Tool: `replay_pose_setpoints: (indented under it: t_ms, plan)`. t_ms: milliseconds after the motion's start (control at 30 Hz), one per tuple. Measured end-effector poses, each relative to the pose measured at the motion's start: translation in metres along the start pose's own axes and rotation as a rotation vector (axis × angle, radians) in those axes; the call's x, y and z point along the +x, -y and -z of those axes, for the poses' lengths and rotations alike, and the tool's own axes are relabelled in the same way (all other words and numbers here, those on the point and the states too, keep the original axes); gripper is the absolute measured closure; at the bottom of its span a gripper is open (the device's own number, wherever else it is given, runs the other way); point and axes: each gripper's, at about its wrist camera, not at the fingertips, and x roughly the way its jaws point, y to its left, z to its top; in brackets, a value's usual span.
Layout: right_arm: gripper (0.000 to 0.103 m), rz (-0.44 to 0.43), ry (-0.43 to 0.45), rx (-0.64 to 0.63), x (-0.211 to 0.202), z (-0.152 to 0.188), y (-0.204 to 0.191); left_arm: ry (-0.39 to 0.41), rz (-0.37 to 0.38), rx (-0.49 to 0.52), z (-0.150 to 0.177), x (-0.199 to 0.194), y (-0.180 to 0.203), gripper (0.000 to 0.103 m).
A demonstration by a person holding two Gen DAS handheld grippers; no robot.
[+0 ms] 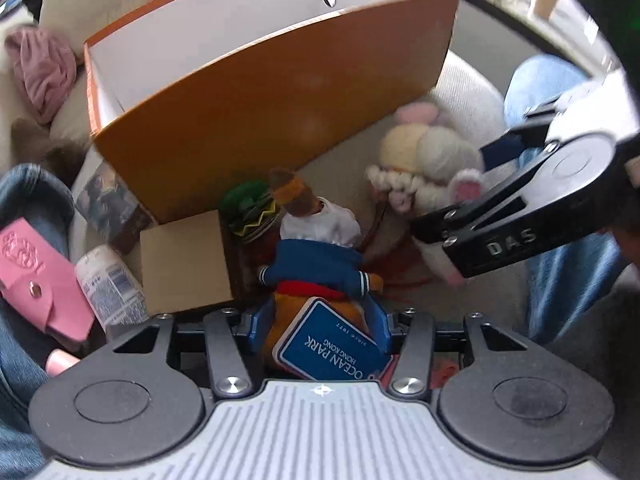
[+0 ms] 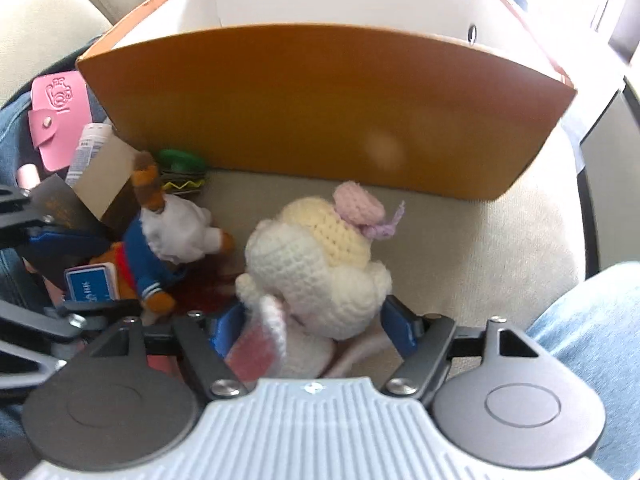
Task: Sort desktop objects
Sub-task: 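Carry the duck and bunny over the orange box with both tools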
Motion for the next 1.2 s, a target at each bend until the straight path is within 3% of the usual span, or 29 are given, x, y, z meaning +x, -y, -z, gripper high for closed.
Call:
replay_pose_setpoints:
  t_ms: [167,267,400,533,667,900,1200]
  plan:
    - [0.023,0.029,0.017,-0.037,-0.012,0.005,-0.004,-0.016,-0.069,0.05,0.001,0.009,0.013,0.038]
    - [0.024,0.015,-0.018,-0.07,-0.004,0.007,-0.011,-0.018,-0.086,0.027,0.003,0.013,0.01,0.038]
    - [0.05,-0.061,-0.048,-0.014,0.0,0.008,-0.001,0.009,-0.035,-0.079,0.007,0.003,-0.007,0.046]
    - [0.056,-0.081,-0.005,0.013,-0.014,0.004,0.013,0.05,0.064,-0.23,0.014,-0.012,-0.034,0.052]
    - [0.059,-0.093,0.045,0.026,-0.035,0.0,0.029,0.103,0.101,-0.343,0.016,-0.034,-0.051,0.052]
    - [0.059,-0.13,0.149,-0.003,-0.071,0.005,0.047,0.204,0.145,-0.441,0.01,-0.07,-0.06,0.052]
    - [0.06,-0.124,0.281,-0.113,-0.13,-0.028,0.035,0.294,0.182,-0.485,-0.042,-0.099,-0.07,0.052]
